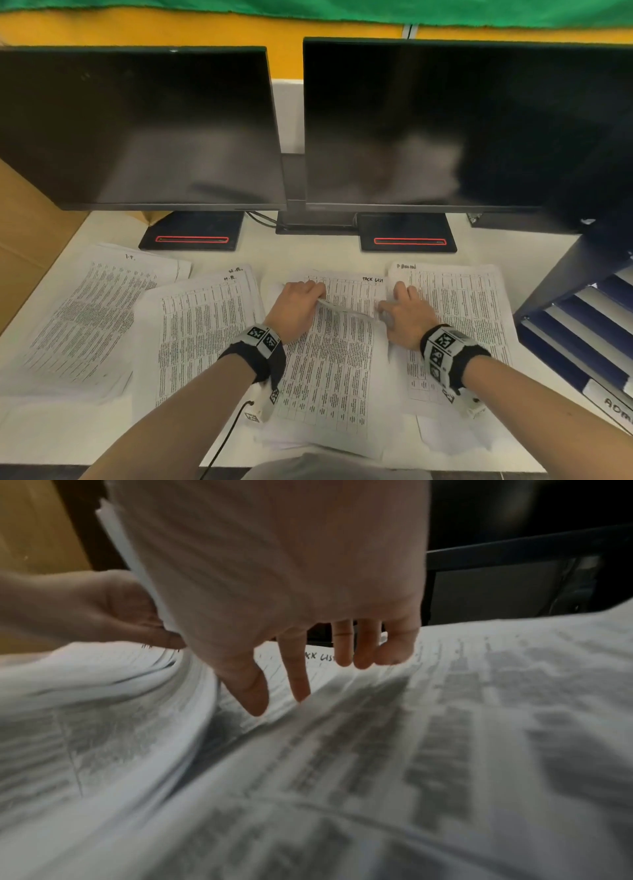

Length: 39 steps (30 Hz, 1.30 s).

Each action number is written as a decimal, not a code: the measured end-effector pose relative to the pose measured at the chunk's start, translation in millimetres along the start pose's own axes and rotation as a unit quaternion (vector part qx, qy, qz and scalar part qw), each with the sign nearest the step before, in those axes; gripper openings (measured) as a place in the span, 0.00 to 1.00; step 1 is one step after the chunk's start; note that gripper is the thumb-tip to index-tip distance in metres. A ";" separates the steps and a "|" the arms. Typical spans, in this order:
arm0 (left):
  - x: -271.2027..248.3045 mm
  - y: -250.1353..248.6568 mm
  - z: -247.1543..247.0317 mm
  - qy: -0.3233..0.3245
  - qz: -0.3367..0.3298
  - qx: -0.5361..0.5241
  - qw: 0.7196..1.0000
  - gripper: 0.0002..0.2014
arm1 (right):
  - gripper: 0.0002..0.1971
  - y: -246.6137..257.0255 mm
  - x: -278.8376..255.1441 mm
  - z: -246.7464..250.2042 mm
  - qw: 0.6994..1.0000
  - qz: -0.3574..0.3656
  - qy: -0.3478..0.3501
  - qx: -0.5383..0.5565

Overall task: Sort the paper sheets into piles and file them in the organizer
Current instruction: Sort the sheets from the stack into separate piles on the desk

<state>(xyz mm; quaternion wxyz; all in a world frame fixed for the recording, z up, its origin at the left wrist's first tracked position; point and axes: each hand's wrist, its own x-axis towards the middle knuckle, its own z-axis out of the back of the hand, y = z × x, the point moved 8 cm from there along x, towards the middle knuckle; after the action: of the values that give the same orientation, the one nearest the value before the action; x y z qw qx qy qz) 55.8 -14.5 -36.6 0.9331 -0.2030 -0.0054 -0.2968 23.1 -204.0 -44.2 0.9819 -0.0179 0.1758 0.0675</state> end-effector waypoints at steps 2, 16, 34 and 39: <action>1.3 0.0 -2.5 0.003 -0.003 -0.003 1.000 0.06 | 0.14 -7.1 -6.6 -6.8 1.000 -0.004 0.014 0.016; 5.1 1.4 -5.8 0.023 -0.007 -0.001 1.000 0.04 | 0.08 -30.6 -35.3 -29.0 0.985 -0.040 0.096 0.138; 6.8 3.0 -1.7 0.017 -0.001 0.003 1.000 0.05 | 0.10 -4.6 -43.5 -17.4 0.991 0.019 0.067 0.110; 4.7 0.3 2.8 0.007 -0.001 0.003 1.000 0.05 | 0.14 -13.8 -3.4 40.0 0.967 -0.038 -0.170 0.187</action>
<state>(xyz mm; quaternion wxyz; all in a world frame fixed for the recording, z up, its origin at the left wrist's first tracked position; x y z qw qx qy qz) 60.2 -15.8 -33.6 0.9333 -0.1982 -0.0004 -0.2995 35.6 -215.7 -5.4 0.9852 0.1710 0.0150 -0.0019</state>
